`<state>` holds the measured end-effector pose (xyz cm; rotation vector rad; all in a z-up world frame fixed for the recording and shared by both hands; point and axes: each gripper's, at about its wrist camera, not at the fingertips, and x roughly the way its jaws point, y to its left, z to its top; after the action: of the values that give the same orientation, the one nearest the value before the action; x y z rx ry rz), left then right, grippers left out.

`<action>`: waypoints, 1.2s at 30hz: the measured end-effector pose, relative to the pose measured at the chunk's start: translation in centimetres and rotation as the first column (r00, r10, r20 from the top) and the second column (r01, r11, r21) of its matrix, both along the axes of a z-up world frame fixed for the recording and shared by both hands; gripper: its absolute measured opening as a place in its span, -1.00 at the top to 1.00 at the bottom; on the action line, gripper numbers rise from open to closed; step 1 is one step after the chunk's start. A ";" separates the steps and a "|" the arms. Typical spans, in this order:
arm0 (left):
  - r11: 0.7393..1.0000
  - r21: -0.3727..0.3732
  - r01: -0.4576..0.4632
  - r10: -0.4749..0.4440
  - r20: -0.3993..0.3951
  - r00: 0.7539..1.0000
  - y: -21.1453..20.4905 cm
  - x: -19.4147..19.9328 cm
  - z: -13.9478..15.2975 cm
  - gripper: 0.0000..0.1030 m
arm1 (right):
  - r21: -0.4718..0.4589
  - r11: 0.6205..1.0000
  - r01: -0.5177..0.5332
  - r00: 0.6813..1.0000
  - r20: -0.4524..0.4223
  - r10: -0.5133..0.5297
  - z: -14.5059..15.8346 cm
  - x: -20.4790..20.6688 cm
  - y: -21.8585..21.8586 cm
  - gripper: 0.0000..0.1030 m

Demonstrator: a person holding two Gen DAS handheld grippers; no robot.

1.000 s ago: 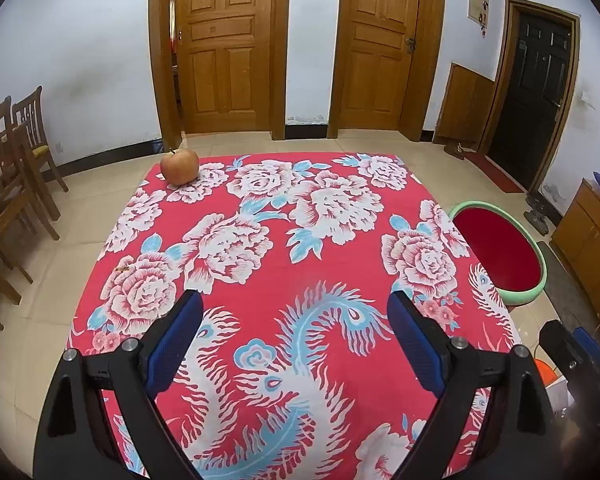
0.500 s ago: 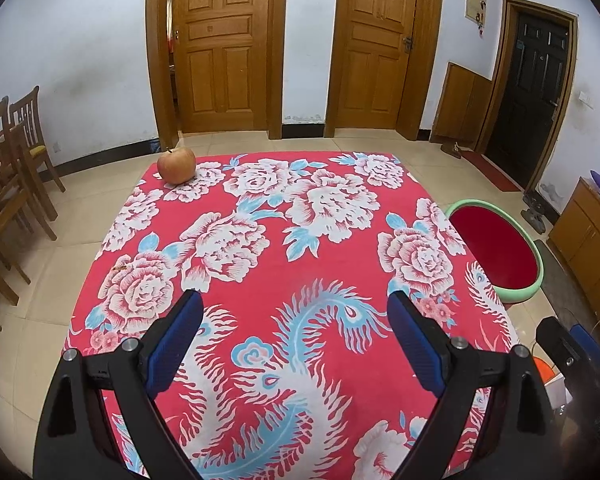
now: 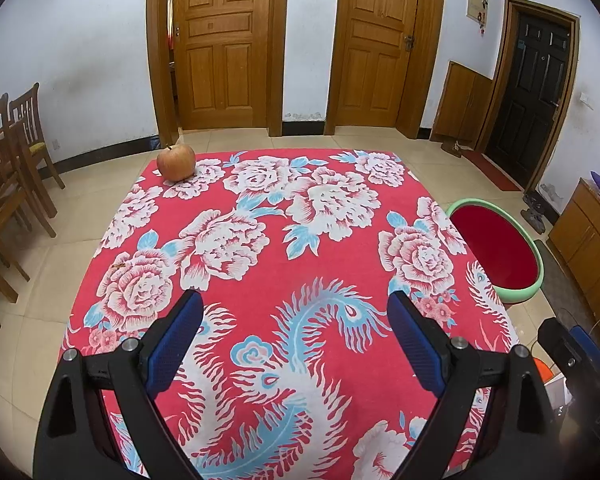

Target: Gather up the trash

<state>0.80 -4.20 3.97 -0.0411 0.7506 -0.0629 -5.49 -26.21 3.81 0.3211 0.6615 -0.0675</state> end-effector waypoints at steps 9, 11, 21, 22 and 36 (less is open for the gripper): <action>1.000 0.000 0.001 -0.001 0.000 1.000 0.0 0.1 0.0 -0.79 | 0.001 1.000 0.000 1.000 0.001 0.000 0.1 0.0 -0.2 -0.99; 1.000 0.000 0.002 -0.002 0.001 1.000 0.0 0.0 0.0 -0.79 | 0.001 1.000 0.001 1.000 0.001 -0.001 0.1 0.0 -0.2 -0.99; 1.000 0.000 0.004 -0.004 -0.001 1.000 -0.1 0.0 0.1 -0.79 | 0.002 1.000 0.001 1.000 0.000 -0.001 0.1 0.0 -0.2 -0.99; 1.000 0.000 0.005 -0.005 -0.001 1.000 -0.2 0.0 0.1 -0.79 | 0.002 1.000 0.000 1.000 0.000 0.000 0.1 0.0 -0.2 -0.99; 1.000 0.000 0.003 -0.003 -0.003 1.000 -0.2 0.0 -0.1 -0.79 | 0.004 1.000 0.001 1.000 -0.002 -0.001 0.1 -0.1 -0.4 -0.99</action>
<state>0.80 -4.35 3.89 -0.0404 0.7541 -0.0655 -5.55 -26.57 3.90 0.3248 0.6633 -0.0674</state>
